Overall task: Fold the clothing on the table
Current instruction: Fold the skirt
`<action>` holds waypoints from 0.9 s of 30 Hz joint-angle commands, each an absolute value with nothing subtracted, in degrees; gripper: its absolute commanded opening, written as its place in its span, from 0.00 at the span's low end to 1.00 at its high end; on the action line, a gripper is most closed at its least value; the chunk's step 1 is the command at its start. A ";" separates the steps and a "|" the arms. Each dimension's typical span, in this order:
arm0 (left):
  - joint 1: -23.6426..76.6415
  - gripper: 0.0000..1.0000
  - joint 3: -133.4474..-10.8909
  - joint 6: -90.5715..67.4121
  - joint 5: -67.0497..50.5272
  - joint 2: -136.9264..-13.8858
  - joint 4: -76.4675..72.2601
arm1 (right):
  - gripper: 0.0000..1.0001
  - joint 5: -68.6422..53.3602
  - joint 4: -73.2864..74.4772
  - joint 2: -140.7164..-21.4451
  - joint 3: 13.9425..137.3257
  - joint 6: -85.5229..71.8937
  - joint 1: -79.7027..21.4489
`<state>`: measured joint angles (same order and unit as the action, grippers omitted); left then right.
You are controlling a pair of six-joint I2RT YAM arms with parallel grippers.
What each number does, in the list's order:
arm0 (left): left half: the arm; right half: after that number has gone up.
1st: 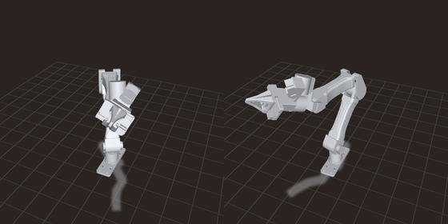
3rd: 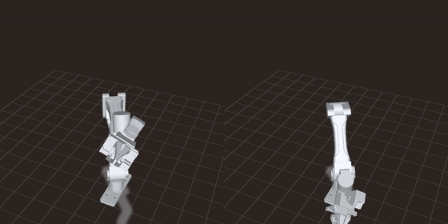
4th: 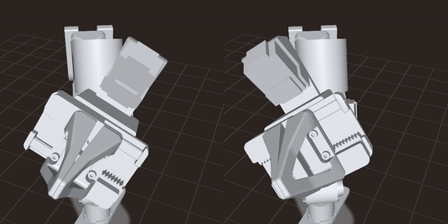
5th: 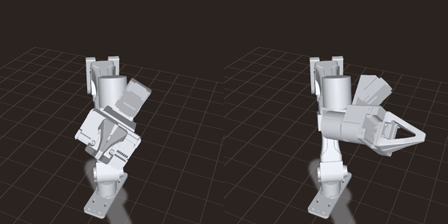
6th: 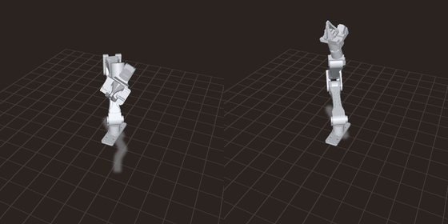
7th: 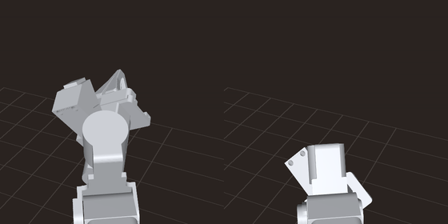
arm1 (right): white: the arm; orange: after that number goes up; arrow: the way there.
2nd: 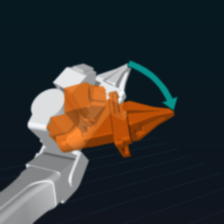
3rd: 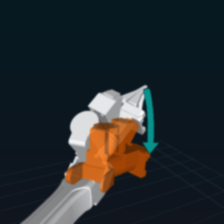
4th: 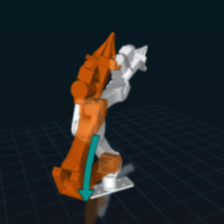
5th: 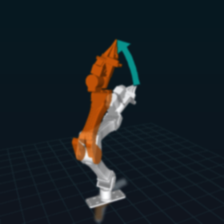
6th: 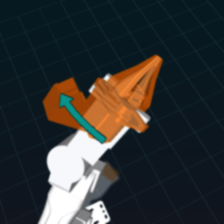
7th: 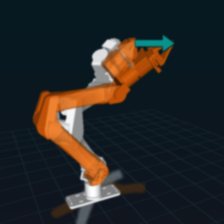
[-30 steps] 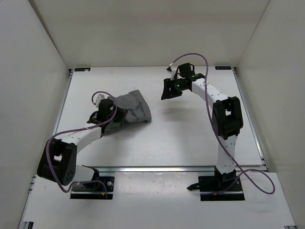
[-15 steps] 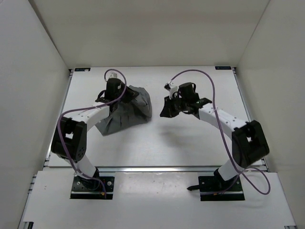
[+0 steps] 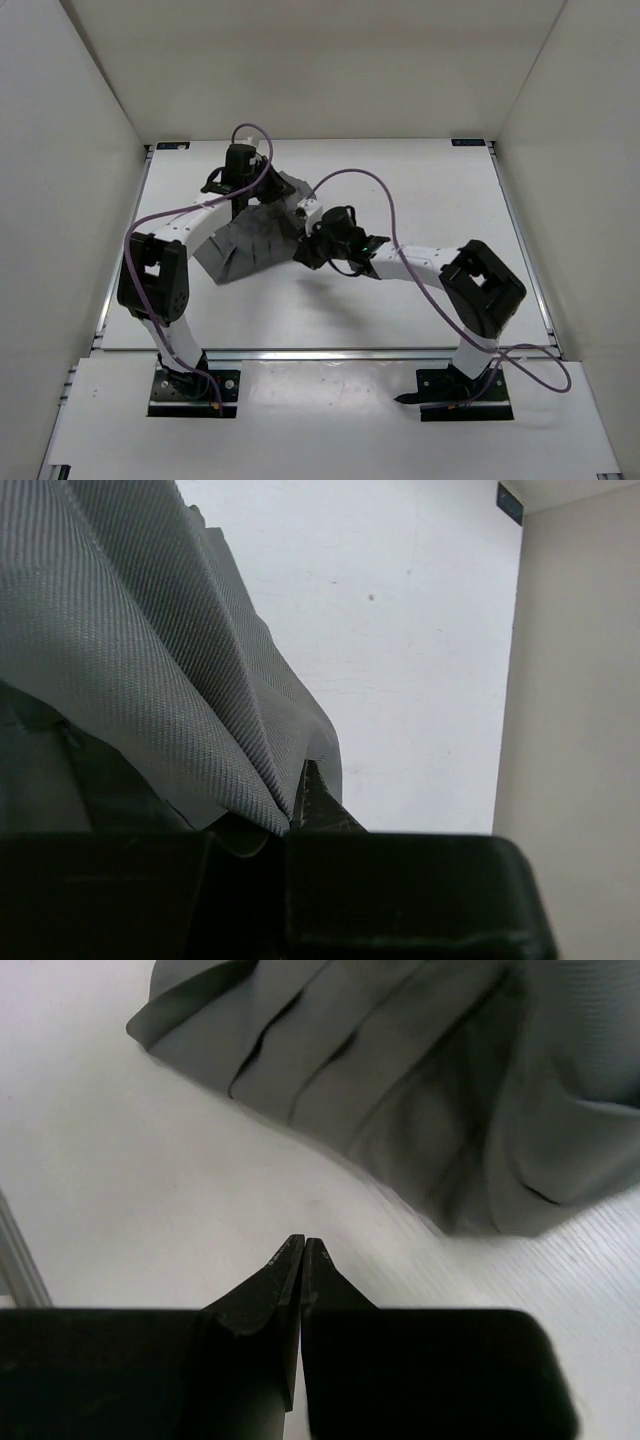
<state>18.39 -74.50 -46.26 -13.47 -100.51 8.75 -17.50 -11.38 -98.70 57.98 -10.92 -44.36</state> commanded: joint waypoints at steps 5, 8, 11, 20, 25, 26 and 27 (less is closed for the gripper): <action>15.56 0.00 -76.64 -42.54 -18.63 -100.54 12.13 | 0.00 -10.19 -18.19 -106.34 67.75 -5.10 -49.75; 15.12 0.00 -77.69 -42.02 -19.34 -100.64 13.18 | 0.00 -7.39 -19.94 -108.10 68.29 -3.44 -50.89; 15.03 0.00 -77.61 -41.57 -20.04 -100.81 13.45 | 0.00 -4.23 -21.01 -110.20 70.13 -1.85 -51.86; 11.69 0.00 -79.45 -36.66 -20.21 -101.33 18.98 | 0.00 -3.51 -21.36 -115.83 73.39 2.19 -51.77; 11.42 0.00 -81.12 -35.43 -21.89 -102.22 20.30 | 0.00 -2.81 -23.12 -118.99 73.65 3.25 -51.76; 11.08 0.00 -81.91 -35.42 -22.32 -102.39 20.65 | 0.00 -2.20 -23.38 -119.09 74.52 3.69 -51.85; 11.34 0.00 -82.26 -35.42 -22.85 -102.65 21.18 | 0.00 -0.72 -23.47 -119.70 74.44 3.26 -52.12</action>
<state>11.25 -78.98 -37.23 -20.32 -103.07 19.57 -3.79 -18.90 -118.48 71.81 1.87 -51.70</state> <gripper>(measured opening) 0.067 0.001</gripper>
